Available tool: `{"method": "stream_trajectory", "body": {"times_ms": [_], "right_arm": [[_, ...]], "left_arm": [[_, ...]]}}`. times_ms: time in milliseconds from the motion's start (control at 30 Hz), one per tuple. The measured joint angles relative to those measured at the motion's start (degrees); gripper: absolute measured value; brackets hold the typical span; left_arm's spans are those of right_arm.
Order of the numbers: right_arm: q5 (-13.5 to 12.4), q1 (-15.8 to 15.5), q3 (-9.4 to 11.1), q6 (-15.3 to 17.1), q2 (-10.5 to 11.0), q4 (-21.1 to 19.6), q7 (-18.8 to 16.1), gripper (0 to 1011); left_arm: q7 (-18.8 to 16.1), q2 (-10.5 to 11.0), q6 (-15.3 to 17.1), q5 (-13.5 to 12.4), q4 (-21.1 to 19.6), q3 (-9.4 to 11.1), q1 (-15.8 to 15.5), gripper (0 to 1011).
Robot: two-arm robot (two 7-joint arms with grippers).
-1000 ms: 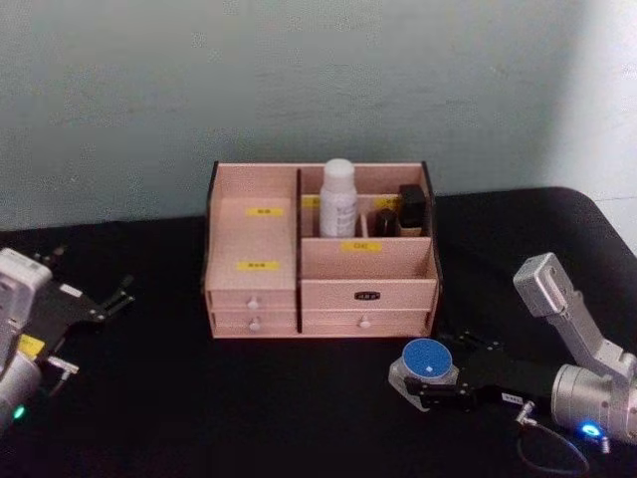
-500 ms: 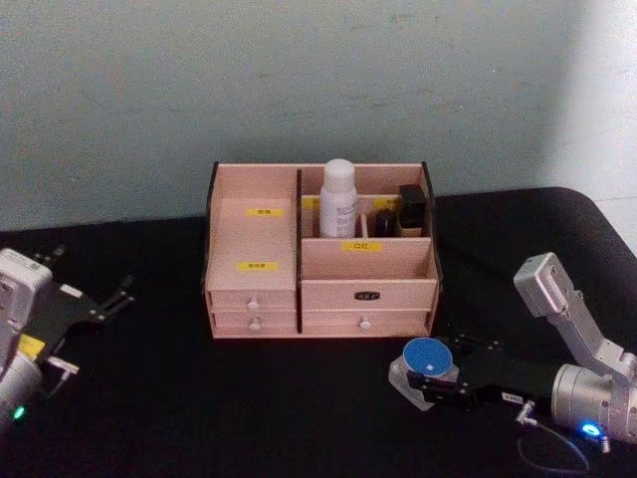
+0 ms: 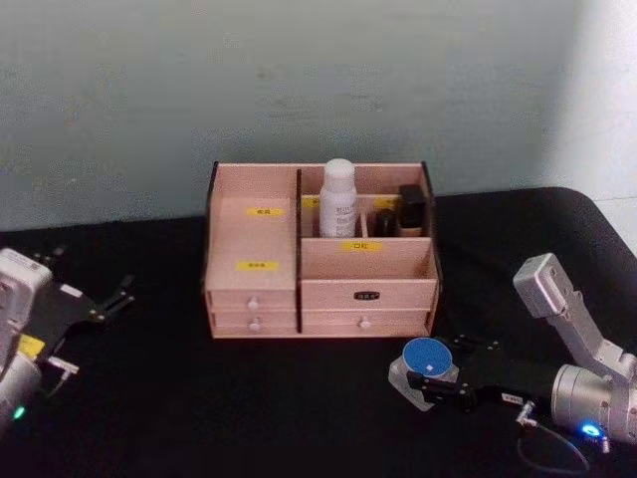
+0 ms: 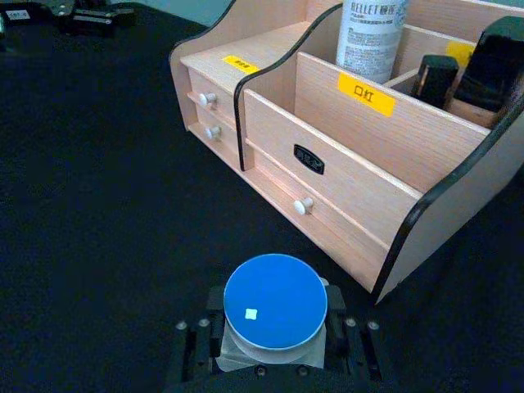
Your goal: Pick up the facial cleanser and watermelon frost from the table and place them into the tiered storage box.
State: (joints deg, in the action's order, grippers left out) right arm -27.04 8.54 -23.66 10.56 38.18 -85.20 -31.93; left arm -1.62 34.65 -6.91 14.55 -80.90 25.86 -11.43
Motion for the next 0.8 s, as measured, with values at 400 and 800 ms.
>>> {"method": "stream_trajectory", "body": {"times_ms": [400,800], "right_arm": [[0.6,0.9,-0.9,-2.2,0.6,-0.7,-2.5,726],[0.3,6.1,-3.3,-5.2,-1.9,-0.2,-5.6,726]], "left_arm": [[0.0,0.0,0.0,0.0,0.0,0.0,0.0,1001],[0.0,0.0,0.0,0.0,0.0,0.0,0.0,1001]]}}
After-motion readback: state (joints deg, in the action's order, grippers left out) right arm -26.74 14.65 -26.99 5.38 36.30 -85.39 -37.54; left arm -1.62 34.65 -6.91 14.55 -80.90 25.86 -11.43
